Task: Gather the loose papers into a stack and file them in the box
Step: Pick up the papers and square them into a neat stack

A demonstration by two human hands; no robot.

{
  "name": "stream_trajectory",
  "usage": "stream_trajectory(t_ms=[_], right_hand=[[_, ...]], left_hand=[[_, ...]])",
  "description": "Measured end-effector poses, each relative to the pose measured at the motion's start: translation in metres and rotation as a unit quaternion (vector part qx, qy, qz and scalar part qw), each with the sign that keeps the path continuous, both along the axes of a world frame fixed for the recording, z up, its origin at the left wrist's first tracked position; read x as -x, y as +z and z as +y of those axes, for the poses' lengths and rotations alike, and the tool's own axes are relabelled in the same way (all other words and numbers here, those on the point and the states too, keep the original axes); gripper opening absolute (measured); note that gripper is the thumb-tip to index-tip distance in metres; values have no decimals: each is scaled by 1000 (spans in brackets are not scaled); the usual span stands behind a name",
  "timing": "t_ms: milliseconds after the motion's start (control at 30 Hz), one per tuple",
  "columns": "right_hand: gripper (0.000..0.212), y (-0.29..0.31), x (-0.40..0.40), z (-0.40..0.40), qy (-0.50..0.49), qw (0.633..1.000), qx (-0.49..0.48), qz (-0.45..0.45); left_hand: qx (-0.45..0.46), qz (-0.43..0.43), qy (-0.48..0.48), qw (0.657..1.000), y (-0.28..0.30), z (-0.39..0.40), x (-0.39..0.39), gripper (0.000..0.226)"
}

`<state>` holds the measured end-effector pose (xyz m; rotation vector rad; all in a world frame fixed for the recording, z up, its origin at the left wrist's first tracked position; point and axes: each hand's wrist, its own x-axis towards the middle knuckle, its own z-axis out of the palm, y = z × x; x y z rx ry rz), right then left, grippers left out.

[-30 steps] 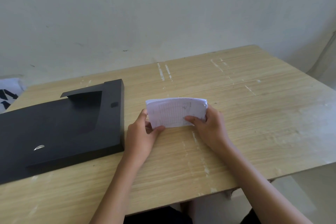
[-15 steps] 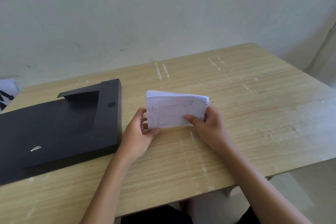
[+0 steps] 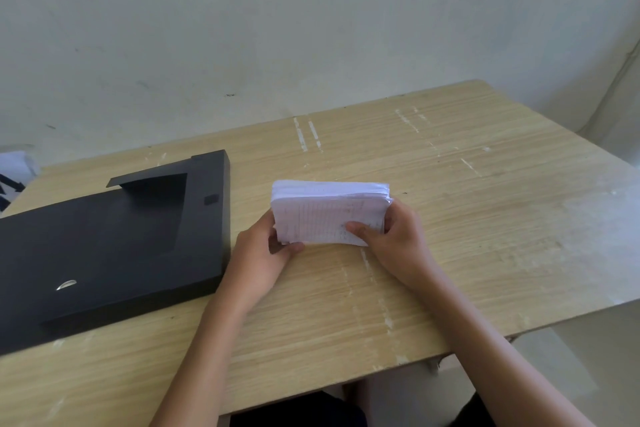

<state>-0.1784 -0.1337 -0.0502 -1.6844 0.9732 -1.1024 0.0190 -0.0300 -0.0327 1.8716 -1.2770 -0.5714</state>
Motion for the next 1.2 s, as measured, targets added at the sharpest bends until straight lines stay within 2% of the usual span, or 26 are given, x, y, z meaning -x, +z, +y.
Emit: stream_trajectory(t_ms=[100, 233, 367, 467, 600, 733, 833, 1000, 1200], right_hand=[[42, 0, 3, -1, 16, 998, -34, -43], [57, -1, 15, -7, 65, 983, -122, -119], [59, -5, 16, -14, 77, 975, -157, -135], [63, -7, 15, -15, 75, 975, -162, -132], [69, -10, 15, -19, 80, 971, -184, -133], [58, -10, 15, -22, 94, 966, -196, -138], [53, -9, 16, -24, 107, 963, -204, -140], [51, -6, 17, -24, 116, 958, -214, -151], [50, -4, 18, -23, 123, 955, -217, -161]], left_hand=[[-18, 24, -31, 999, 7, -3, -2, 56], [24, 99, -32, 994, 5, -1, -1, 68], [123, 72, 35, 989, -9, 4, 12, 62], [180, 11, 69, 981, -15, 7, 15, 51], [189, -66, 69, 977, -14, 11, 20, 39], [186, -99, 45, 976, -15, 13, 19, 43], [189, -119, 42, 974, -16, 13, 18, 35], [208, -109, 44, 971, -19, 13, 16, 12], [192, -43, 42, 980, -18, 12, 14, 6]])
